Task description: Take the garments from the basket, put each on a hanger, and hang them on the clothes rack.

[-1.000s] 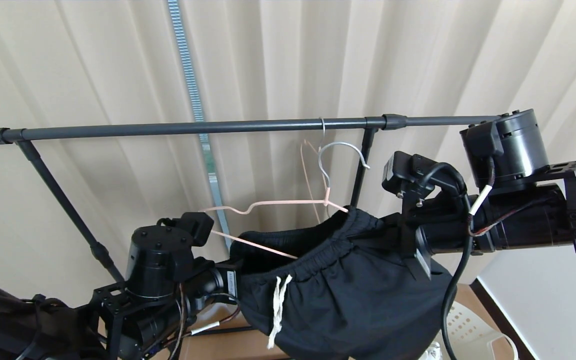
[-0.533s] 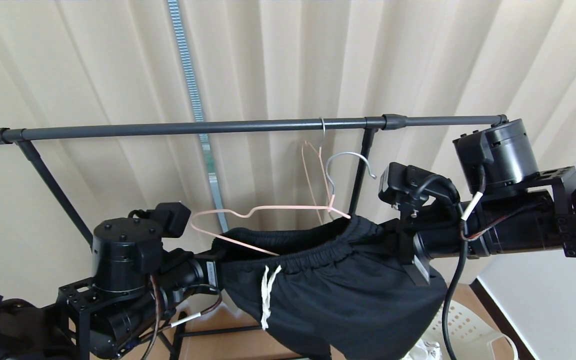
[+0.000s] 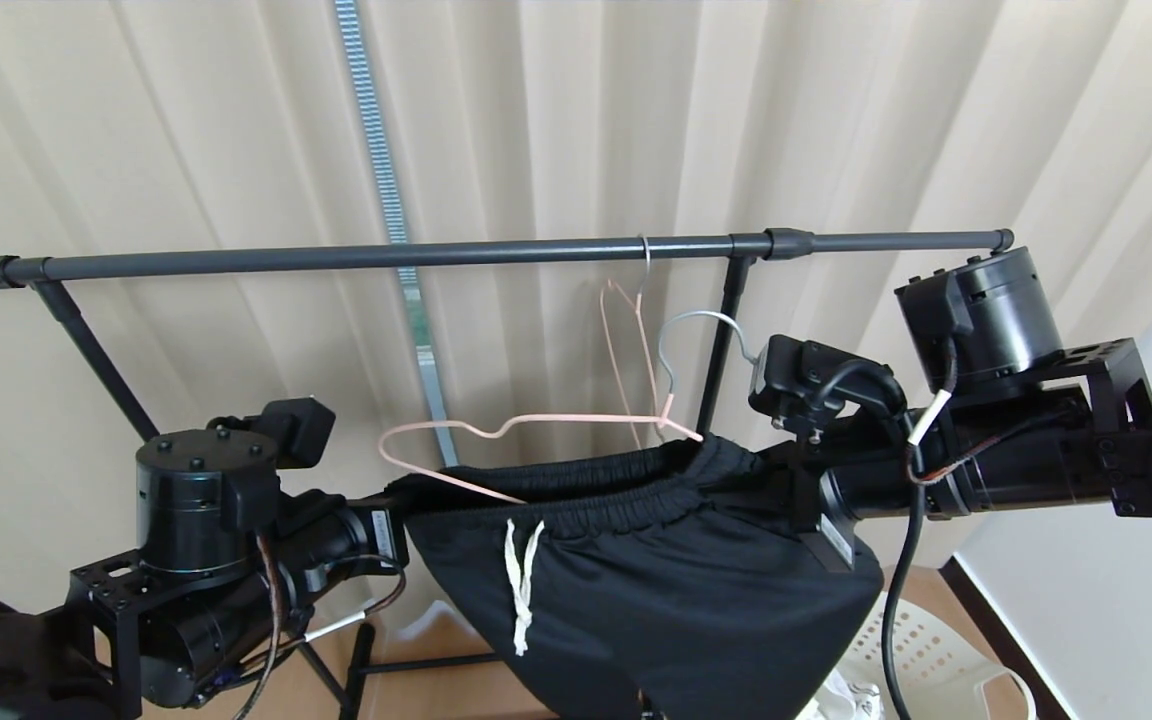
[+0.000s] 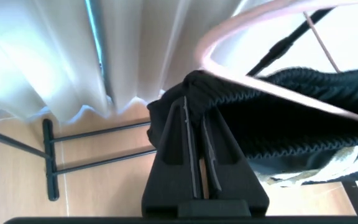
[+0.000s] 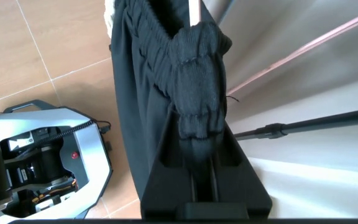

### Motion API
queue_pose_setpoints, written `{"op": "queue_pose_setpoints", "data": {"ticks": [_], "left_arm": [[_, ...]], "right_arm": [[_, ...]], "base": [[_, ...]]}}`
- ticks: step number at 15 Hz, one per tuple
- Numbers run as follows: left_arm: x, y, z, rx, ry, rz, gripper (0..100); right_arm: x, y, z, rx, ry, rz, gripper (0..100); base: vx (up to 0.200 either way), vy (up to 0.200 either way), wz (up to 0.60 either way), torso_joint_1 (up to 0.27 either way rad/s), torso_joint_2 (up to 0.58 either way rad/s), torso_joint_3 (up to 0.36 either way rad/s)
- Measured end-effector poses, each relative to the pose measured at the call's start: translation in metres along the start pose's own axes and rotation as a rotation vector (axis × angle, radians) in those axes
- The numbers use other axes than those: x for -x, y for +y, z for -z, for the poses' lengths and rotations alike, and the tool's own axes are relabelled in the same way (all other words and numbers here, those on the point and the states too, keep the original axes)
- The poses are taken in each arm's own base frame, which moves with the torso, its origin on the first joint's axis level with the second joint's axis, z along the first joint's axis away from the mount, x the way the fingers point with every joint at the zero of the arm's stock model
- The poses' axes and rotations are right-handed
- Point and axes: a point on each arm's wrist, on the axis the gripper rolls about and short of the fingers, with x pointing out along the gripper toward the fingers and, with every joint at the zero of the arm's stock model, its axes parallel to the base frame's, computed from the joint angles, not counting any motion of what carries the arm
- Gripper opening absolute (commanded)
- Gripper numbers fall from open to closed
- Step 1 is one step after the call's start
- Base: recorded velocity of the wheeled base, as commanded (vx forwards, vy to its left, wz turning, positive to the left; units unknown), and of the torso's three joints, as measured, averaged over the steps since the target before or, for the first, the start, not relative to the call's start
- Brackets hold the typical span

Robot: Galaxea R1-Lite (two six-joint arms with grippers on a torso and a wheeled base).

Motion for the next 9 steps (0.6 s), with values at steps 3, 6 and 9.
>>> {"op": "queue_pose_setpoints", "data": {"ticks": [3,6,9], "left_arm": [[-0.001,0.009,-0.003,0.016,-0.014,-0.030,0],[0.001,0.012,-0.008,0.024,-0.039,-0.037,0],[0.001,0.017,-0.013,0.023,-0.057,-0.054,0]], "right_arm": [[0.000,0.000,0.001,0.001,0.001,0.001,0],[0.000,0.000,0.002,0.011,0.006,0.001,0],[-0.001,0.001,0.004,0.012,0.018,0.002,0]], "base": [[0.000,0.000,0.00,0.000,0.00,0.000],[0.000,0.000,0.00,0.000,0.00,0.000],[0.000,0.000,0.00,0.000,0.00,0.000]]}}
